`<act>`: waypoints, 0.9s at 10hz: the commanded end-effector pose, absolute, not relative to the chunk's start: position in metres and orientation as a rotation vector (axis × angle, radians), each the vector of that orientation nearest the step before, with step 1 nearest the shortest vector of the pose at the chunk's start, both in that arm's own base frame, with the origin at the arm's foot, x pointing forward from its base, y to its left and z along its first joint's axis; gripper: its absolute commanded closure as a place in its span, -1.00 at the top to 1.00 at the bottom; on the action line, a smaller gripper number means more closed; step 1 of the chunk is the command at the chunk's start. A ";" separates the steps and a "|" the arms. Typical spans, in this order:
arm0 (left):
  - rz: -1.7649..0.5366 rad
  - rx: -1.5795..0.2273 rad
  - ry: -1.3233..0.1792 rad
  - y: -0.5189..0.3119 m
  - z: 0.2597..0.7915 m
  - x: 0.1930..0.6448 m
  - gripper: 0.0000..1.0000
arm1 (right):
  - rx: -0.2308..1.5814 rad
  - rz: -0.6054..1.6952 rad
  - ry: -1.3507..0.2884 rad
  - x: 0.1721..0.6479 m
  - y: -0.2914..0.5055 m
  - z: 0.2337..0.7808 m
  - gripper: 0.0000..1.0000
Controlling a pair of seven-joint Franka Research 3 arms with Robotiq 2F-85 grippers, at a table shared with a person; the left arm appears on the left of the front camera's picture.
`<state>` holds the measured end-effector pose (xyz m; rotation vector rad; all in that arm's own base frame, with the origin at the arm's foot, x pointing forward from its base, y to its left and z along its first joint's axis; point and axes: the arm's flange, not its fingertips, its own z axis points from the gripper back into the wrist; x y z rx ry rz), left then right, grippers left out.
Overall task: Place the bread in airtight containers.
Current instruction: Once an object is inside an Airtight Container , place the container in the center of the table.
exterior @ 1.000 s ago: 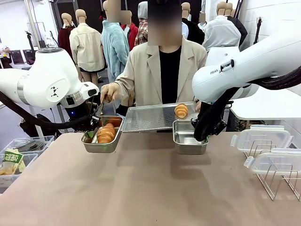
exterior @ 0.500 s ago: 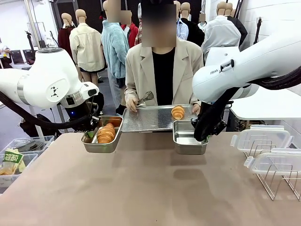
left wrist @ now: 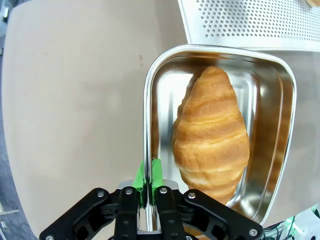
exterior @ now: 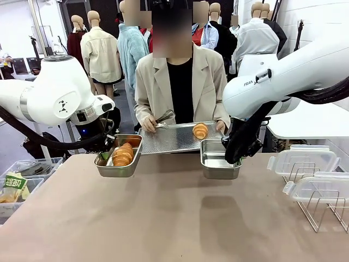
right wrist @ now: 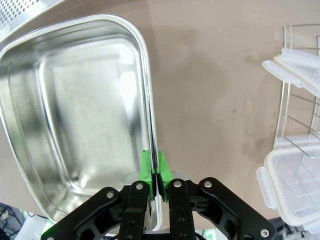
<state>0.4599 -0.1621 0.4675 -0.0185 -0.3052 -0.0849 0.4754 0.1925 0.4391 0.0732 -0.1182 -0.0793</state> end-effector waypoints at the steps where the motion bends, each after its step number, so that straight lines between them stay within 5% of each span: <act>1: -0.097 -0.003 -0.316 -0.161 0.471 0.461 -1.00 | 0.065 -0.087 -0.135 0.472 0.192 0.440 -1.00; 9: -0.085 -0.018 -0.305 -0.162 0.467 0.460 -1.00 | 0.065 -0.087 -0.135 0.472 0.192 0.440 -1.00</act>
